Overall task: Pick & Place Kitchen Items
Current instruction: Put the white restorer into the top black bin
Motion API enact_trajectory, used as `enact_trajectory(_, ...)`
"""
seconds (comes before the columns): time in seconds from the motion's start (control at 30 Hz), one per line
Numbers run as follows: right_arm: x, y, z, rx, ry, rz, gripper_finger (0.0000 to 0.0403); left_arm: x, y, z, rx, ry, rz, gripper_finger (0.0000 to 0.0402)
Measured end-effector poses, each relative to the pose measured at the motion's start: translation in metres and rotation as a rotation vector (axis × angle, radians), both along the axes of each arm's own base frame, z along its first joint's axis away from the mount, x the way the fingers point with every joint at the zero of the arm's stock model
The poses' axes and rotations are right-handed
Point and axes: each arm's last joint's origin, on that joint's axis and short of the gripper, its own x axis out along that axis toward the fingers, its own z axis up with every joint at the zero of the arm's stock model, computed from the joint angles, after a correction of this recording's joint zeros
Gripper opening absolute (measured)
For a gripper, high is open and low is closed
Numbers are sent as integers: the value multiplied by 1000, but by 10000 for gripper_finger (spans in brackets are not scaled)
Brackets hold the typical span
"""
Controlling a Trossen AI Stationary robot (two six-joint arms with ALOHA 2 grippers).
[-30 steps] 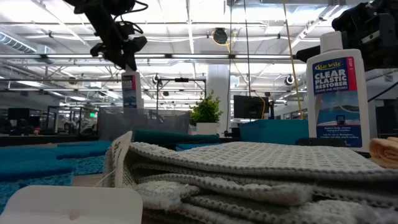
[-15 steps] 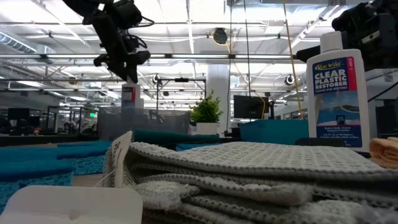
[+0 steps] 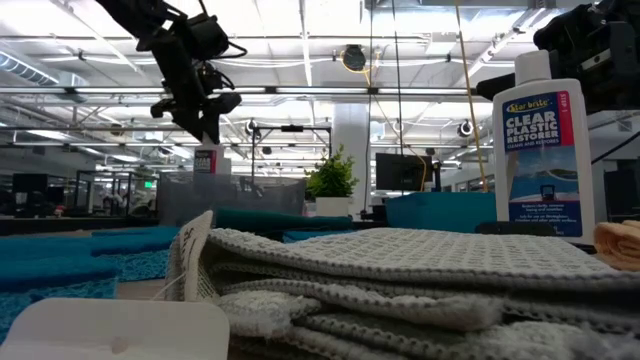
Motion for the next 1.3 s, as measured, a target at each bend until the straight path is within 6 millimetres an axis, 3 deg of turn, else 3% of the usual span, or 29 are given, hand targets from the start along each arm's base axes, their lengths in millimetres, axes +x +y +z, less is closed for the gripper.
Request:
enact_trajectory(0.43,0,0,0,0,0,1,0,1,1,2,21,-12,-4,120)
enact_trajectory(0.7,0,0,0,0,1,0,0,-1,1,-20,22,-54,-1,120)
enact_trajectory(1.3,0,0,0,0,0,0,0,-3,4,-21,25,-58,11,130)
